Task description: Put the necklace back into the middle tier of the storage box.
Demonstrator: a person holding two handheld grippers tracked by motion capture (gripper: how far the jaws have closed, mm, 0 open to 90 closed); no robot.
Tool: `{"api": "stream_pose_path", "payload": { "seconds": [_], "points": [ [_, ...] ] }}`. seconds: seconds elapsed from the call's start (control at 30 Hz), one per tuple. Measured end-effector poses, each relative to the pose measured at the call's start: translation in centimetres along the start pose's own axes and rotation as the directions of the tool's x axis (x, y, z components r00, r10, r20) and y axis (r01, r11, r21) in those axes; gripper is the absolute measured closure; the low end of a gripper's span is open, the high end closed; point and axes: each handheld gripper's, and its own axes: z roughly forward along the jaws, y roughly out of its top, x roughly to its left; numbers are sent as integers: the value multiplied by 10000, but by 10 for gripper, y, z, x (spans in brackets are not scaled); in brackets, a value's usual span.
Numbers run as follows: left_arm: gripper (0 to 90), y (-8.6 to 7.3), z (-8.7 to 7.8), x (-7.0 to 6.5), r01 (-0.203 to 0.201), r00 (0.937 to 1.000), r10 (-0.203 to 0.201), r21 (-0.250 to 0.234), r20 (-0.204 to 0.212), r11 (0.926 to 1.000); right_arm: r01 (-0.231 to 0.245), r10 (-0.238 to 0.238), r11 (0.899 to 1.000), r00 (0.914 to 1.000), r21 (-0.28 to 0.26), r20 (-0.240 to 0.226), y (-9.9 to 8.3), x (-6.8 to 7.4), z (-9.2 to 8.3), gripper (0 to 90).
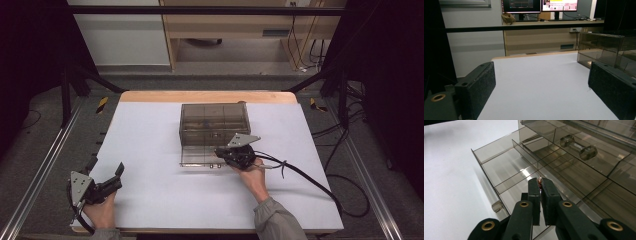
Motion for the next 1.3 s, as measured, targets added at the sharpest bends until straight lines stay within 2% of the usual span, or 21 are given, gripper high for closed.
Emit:
{"api": "stream_pose_path", "payload": {
  "seconds": [0.57, 1.3],
  "points": [
    [74, 0, 0, 0, 8, 10000, -8, 10, -2, 10000, -204, 203, 9997, 9998, 123, 22, 0, -1, 2, 862],
    [74, 0, 0, 0, 12, 10000, -12, 14, 1, 10000, -295, 295, 9995, 9996, -69, 28, 2, -1, 0, 842]
  ]
}}
